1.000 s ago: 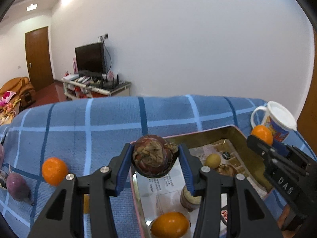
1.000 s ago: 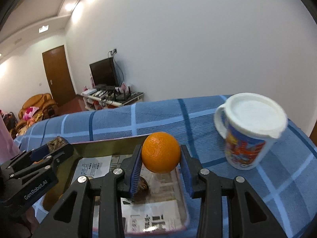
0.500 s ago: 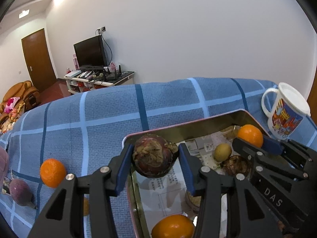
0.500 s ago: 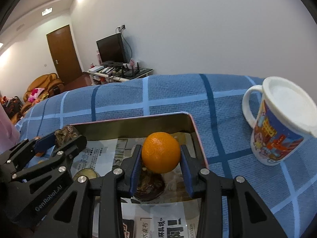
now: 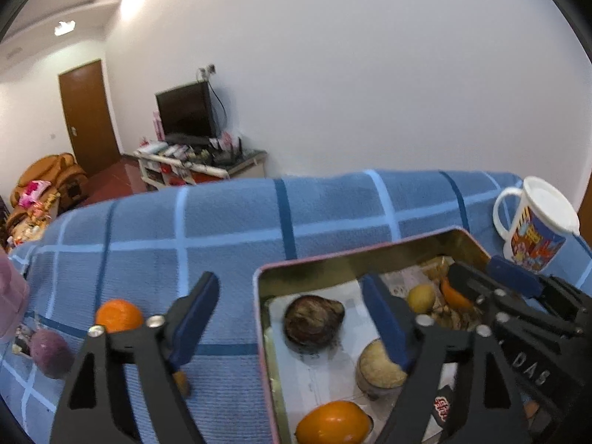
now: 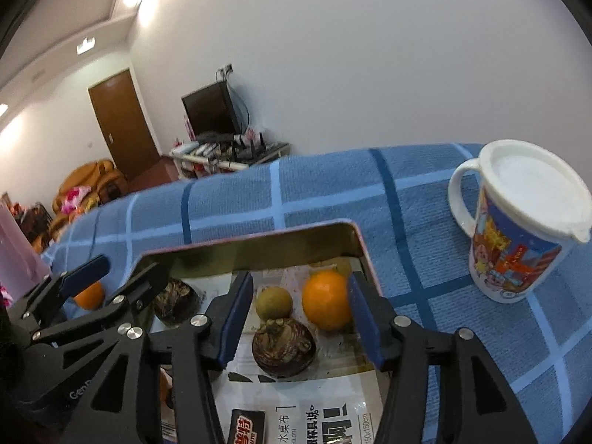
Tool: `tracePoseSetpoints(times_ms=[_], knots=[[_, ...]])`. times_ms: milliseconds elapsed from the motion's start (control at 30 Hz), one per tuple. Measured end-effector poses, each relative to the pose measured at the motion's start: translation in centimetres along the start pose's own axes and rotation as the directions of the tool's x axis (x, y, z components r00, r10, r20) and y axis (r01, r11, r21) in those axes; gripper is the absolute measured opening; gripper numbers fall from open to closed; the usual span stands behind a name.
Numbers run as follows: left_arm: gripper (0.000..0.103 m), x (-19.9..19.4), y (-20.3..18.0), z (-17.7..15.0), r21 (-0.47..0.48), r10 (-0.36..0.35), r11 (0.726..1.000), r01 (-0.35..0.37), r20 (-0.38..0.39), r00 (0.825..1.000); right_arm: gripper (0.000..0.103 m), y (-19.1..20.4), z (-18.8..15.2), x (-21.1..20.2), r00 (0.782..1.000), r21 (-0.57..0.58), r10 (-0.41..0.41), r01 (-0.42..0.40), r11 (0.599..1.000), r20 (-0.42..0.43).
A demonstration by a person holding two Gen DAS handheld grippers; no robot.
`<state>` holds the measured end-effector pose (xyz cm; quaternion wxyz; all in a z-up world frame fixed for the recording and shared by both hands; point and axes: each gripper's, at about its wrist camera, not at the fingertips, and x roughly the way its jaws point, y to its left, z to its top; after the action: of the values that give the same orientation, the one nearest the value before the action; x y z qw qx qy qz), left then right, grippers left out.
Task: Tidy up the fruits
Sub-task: 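Lower the brown fruit into the tin and open the left tool while the right tool releases the orange, then move both tools back toward the purple yams beside the kettle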
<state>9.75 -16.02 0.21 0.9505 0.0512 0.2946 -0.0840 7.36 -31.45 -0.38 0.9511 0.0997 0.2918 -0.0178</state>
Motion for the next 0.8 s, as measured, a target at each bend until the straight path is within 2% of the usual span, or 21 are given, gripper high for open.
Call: tracePoseSetpoints(times_ms=[67,167,433,633,800], knots=[[0.101,-1.0,0.2,-0.1,-0.007,0.018,1.000,-0.018,0.044,0.999,0.063,-0.4,0.1,-0.9,0.999,0.013,-0.012,0.011,1.000,0.042],[0.103,-2.4,0.4,-0.3,-0.015,0.019,1.000,-0.017,0.108,0.994,0.074,-0.9,0.1,-2.4,0.994,0.056,-0.011,0.005,0.998,0.111],[0.103,-4.0,2.0,-1.2,-0.018,0.057,0.998,-0.055,0.155,0.986,0.081,-1.0,0.2,-5.1,0.968,0.078,-0.074,0.057,0.995,0.238],[0.103,-5.6,3.8,-2.0,-0.033,0.119,0.993,-0.115,0.205,0.972,0.084,-0.1,-0.7,-6.9,0.926,0.051,-0.112,0.100,0.994,0.360],[0.103,-6.3,4.8,-2.8,-0.039,0.141,0.990,-0.135,0.224,0.964,0.084,1.3,-1.5,-7.6,0.911,0.008,-0.118,0.125,0.992,0.394]])
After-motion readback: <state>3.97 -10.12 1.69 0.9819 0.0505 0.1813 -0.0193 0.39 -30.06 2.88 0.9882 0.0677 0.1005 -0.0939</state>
